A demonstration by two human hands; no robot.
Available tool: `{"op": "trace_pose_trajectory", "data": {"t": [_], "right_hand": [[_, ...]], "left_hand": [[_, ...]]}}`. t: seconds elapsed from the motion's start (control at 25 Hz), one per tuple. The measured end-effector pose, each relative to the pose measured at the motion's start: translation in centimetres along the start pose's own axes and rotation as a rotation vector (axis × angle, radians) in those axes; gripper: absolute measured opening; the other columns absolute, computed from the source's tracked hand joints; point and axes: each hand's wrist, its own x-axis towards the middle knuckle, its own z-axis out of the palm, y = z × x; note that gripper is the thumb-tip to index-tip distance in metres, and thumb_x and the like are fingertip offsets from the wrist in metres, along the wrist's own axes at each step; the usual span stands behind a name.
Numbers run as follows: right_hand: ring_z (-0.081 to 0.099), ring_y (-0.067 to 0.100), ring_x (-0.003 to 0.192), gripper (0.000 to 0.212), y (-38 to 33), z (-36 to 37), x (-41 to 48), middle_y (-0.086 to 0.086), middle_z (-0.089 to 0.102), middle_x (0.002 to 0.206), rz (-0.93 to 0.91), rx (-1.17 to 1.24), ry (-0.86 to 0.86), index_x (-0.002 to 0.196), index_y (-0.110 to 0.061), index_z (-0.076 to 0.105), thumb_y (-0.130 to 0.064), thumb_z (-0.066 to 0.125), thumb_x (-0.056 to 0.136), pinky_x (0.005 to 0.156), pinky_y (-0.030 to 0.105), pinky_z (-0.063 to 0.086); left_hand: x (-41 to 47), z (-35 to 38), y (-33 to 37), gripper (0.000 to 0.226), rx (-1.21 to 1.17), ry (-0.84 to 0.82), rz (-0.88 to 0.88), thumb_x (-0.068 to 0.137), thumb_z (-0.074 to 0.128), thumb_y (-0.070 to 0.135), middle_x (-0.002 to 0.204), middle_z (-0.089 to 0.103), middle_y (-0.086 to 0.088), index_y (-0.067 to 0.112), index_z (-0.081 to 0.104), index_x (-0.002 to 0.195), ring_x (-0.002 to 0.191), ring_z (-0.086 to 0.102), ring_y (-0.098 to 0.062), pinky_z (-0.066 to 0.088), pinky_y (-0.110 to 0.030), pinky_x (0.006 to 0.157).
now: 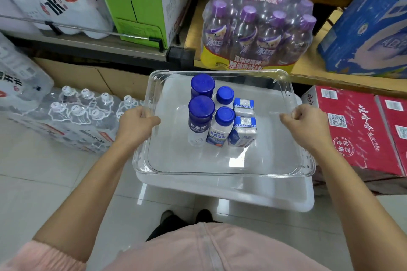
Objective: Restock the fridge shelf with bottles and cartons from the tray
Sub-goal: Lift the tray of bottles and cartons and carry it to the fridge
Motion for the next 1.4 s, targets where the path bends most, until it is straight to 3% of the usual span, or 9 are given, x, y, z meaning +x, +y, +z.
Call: {"op": "trace_pose_trajectory", "data": {"t": [0.2,0.28,0.4,0.64,0.84,1.0,1.16,1.24,1.4], "right_hand": [[0.043,0.024,0.054,0.038,-7.6,-0.6,0.6,0.019,0.049,0.056,-0.148,-0.014,0.01,0.062,0.009,0.051,-0.021,0.067,0.079,0.052,0.033,0.035],[0.035,0.021,0.048,0.041,-11.5,-0.2,0.9,0.015,0.043,0.052,-0.222,-0.014,0.012,0.059,0.01,0.049,-0.021,0.068,0.078,0.047,0.029,0.029],[0.038,0.02,0.046,0.037,-17.7,2.0,0.6,0.009,0.043,0.047,-0.316,0.034,0.017,0.056,0.005,0.05,-0.021,0.07,0.074,0.049,0.026,0.033],[0.035,0.023,0.046,0.04,-30.5,12.3,-1.8,0.012,0.039,0.046,-0.463,0.136,-0.114,0.056,0.009,0.049,-0.02,0.071,0.073,0.047,0.03,0.03],[0.039,0.024,0.048,0.038,-40.3,22.1,-4.1,0.02,0.045,0.048,-0.559,0.181,-0.279,0.055,0.005,0.048,-0.02,0.071,0.072,0.051,0.033,0.036],[0.033,0.017,0.045,0.037,-48.8,30.1,-4.5,0.005,0.039,0.047,-0.654,0.18,-0.387,0.058,0.007,0.049,-0.018,0.072,0.071,0.042,0.028,0.03],[0.039,0.014,0.044,0.035,-59.0,38.9,-4.4,0.003,0.043,0.045,-0.793,0.165,-0.487,0.052,0.0,0.051,-0.02,0.073,0.07,0.044,0.027,0.033],[0.036,0.012,0.04,0.04,-64.7,43.1,-4.3,0.0,0.038,0.04,-0.885,0.172,-0.536,0.047,-0.006,0.045,-0.019,0.074,0.071,0.037,0.016,0.029],[0.031,0.013,0.038,0.044,-75.3,49.7,-5.3,0.002,0.035,0.04,-1.022,0.184,-0.641,0.046,-0.011,0.038,-0.02,0.07,0.075,0.038,0.014,0.031]], "left_hand": [[-1.6,-7.4,-0.1,0.036,-0.006,0.182,0.01,0.07,0.07,0.016,0.049,0.047,-0.002,0.017,0.039,0.051,0.048,0.044,-0.018,0.034,-0.027,0.05],[-1.7,-11.3,-0.6,0.037,-0.032,0.258,0.01,0.068,0.071,0.016,0.049,0.046,-0.001,0.017,0.039,0.05,0.048,0.044,-0.019,0.033,-0.028,0.05],[-2.0,-17.1,-2.7,0.034,0.025,0.368,-0.006,0.069,0.072,0.02,0.05,0.048,-0.003,0.015,0.043,0.052,0.048,0.045,-0.02,0.032,-0.029,0.049],[-2.8,-29.4,-9.9,0.031,0.11,0.534,-0.117,0.072,0.073,0.023,0.053,0.054,-0.011,0.01,0.05,0.054,0.057,0.052,-0.03,0.034,-0.028,0.049],[-2.6,-37.9,-17.1,0.032,0.163,0.633,-0.264,0.074,0.07,0.025,0.075,0.065,-0.03,-0.005,0.059,0.073,0.072,0.062,-0.04,0.046,-0.042,0.064],[-1.4,-43.0,-22.5,0.033,0.163,0.711,-0.372,0.071,0.069,0.031,0.06,0.059,-0.016,0.007,0.051,0.059,0.065,0.058,-0.035,0.038,-0.037,0.059],[1.5,-47.9,-27.9,0.028,0.098,0.856,-0.531,0.072,0.071,0.022,0.052,0.051,-0.005,0.006,0.052,0.059,0.055,0.052,-0.028,0.037,-0.032,0.052],[3.4,-50.2,-30.3,0.026,0.057,0.944,-0.586,0.071,0.07,0.019,0.05,0.049,-0.004,0.004,0.052,0.059,0.049,0.046,-0.021,0.035,-0.029,0.049],[6.4,-55.1,-33.9,0.034,0.018,1.108,-0.674,0.07,0.07,0.02,0.047,0.042,0.0,0.015,0.043,0.051,0.045,0.04,-0.016,0.028,-0.025,0.046]]}}
